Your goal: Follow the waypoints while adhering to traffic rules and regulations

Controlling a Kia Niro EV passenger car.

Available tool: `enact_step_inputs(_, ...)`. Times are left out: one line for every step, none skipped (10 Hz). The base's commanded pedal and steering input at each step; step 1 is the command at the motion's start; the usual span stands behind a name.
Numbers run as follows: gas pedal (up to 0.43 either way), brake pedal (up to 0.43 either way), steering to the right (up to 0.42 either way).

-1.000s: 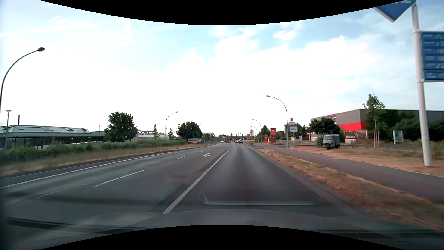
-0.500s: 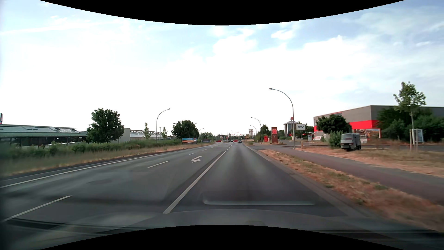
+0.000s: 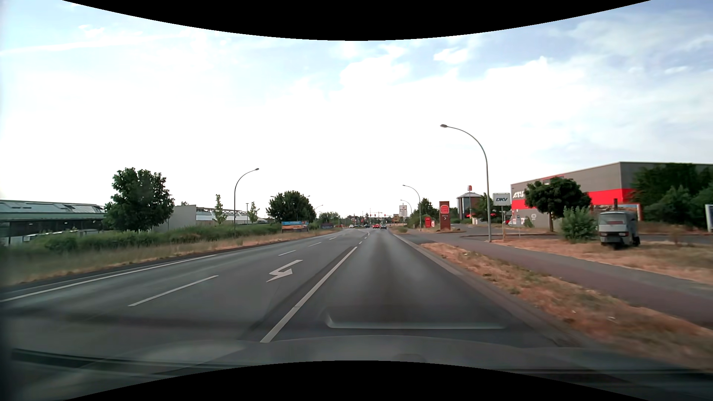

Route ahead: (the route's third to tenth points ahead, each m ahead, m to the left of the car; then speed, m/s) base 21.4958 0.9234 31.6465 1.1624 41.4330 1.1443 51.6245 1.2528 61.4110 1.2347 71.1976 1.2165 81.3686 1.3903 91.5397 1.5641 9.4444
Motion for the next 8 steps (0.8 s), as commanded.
enact_step_inputs(0.189, 0.000, -0.010)
enact_step_inputs(0.189, 0.000, -0.009)
enact_step_inputs(0.189, 0.000, -0.006)
enact_step_inputs(0.189, 0.000, -0.005)
enact_step_inputs(0.189, 0.000, -0.005)
enact_step_inputs(0.189, 0.000, -0.004)
enact_step_inputs(0.189, 0.000, -0.005)
enact_step_inputs(0.189, 0.000, -0.004)
